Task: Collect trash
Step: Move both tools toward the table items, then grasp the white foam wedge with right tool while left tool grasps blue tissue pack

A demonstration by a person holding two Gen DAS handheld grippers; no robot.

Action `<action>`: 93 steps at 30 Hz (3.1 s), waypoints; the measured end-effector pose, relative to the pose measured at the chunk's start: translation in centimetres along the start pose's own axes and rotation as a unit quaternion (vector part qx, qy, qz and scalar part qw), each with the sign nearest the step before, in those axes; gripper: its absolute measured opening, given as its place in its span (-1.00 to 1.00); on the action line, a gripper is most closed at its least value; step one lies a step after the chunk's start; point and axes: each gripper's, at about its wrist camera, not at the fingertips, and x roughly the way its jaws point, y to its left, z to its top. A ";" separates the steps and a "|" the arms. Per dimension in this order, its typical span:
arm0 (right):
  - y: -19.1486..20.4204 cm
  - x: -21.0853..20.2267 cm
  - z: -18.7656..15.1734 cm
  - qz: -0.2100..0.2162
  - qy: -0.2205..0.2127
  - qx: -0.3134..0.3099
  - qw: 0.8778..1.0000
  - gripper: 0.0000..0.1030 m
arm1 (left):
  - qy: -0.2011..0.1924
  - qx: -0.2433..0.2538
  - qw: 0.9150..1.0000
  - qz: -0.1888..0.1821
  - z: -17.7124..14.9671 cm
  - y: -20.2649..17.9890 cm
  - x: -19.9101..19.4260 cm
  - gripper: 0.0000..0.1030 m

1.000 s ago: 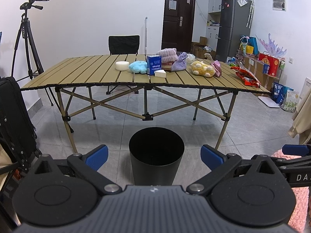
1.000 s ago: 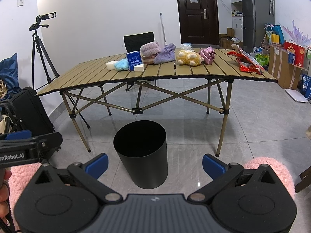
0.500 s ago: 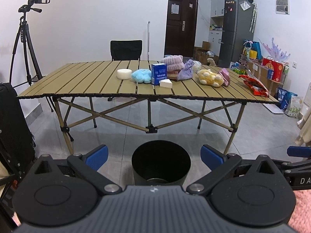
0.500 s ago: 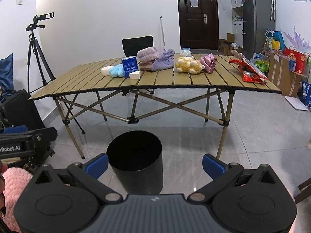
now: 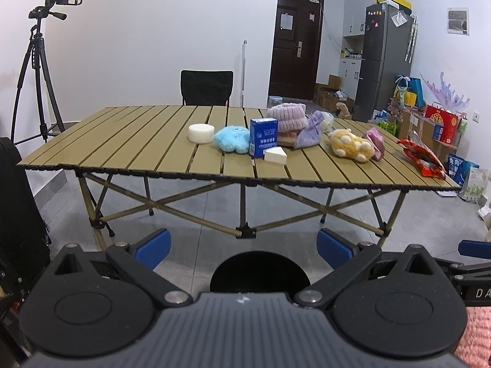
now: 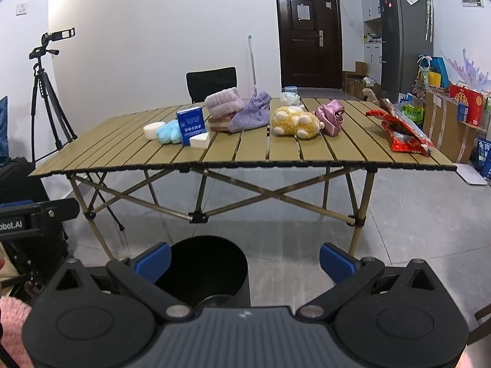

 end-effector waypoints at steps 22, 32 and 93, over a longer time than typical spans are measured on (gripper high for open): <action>-0.7 9.0 5.6 0.006 -0.059 0.007 0.998 1.00 | -0.031 -0.026 0.999 0.033 5.9 0.5 9.0 1.00; -1.3 12.1 8.3 0.004 -0.104 0.014 0.995 1.00 | -0.032 -0.037 0.997 0.056 7.7 1.4 12.7 1.00; 6.7 28.3 11.6 0.054 -0.116 -0.057 0.990 -0.41 | -0.009 -0.095 0.992 0.084 11.3 7.3 19.5 1.00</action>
